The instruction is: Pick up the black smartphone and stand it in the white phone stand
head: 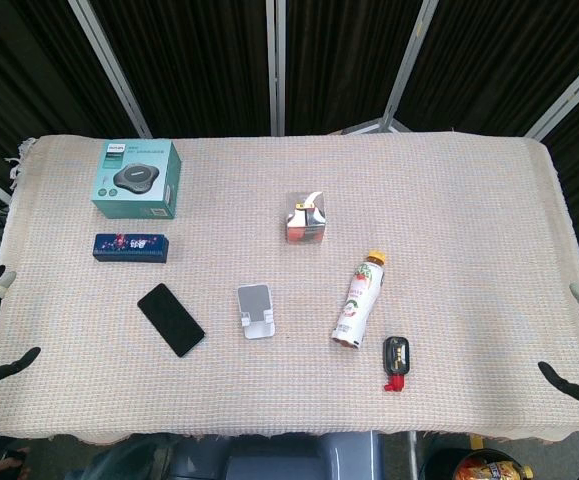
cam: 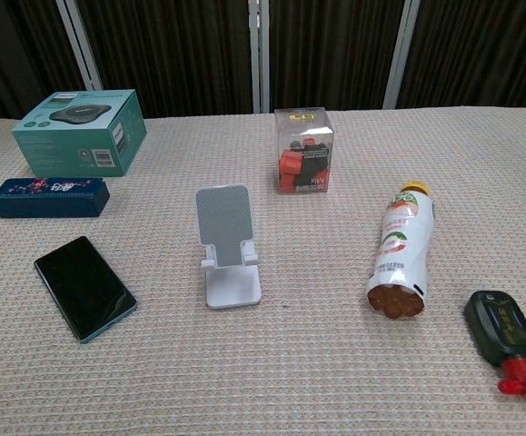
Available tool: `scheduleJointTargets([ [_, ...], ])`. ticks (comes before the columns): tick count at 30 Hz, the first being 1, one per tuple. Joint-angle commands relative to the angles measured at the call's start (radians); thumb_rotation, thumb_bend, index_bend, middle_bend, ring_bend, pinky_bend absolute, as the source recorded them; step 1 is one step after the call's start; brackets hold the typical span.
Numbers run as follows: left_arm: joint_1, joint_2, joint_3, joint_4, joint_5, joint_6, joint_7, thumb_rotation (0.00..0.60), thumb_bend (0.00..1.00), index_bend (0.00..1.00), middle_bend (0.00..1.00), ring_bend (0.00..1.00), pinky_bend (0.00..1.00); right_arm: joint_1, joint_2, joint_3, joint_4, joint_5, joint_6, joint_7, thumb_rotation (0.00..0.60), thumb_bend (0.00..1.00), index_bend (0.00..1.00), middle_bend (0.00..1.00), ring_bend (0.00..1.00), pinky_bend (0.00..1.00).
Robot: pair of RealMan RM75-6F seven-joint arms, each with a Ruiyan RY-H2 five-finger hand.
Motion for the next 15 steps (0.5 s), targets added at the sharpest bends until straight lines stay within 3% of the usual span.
scheduleJointTargets([
  [1, -0.001, 0.001, 0.0, -0.001, -0.003, -0.003, 0.0, 0.6, 0.0, 0.0, 0.0, 0.0, 0.0, 0.0, 0.0, 0.001, 0.001, 0.003, -0.001, -0.003, 0.6, 0.0, 0.0, 0.0, 0.0, 0.0],
  [10, -0.019, 0.001, 0.002, 0.006, -0.015, -0.045, 0.003, 0.6, 0.0, 0.0, 0.0, 0.0, 0.0, 0.001, 0.0, -0.002, -0.004, 0.005, -0.008, -0.005, 0.6, 0.0, 0.0, 0.0, 0.0, 0.0],
  [15, -0.218, -0.067, -0.018, 0.145, 0.026, -0.324, -0.05, 0.6, 0.0, 0.0, 0.0, 0.0, 0.0, 0.012, -0.005, 0.007, -0.009, 0.022, -0.023, -0.018, 0.6, 0.0, 0.0, 0.0, 0.0, 0.0],
])
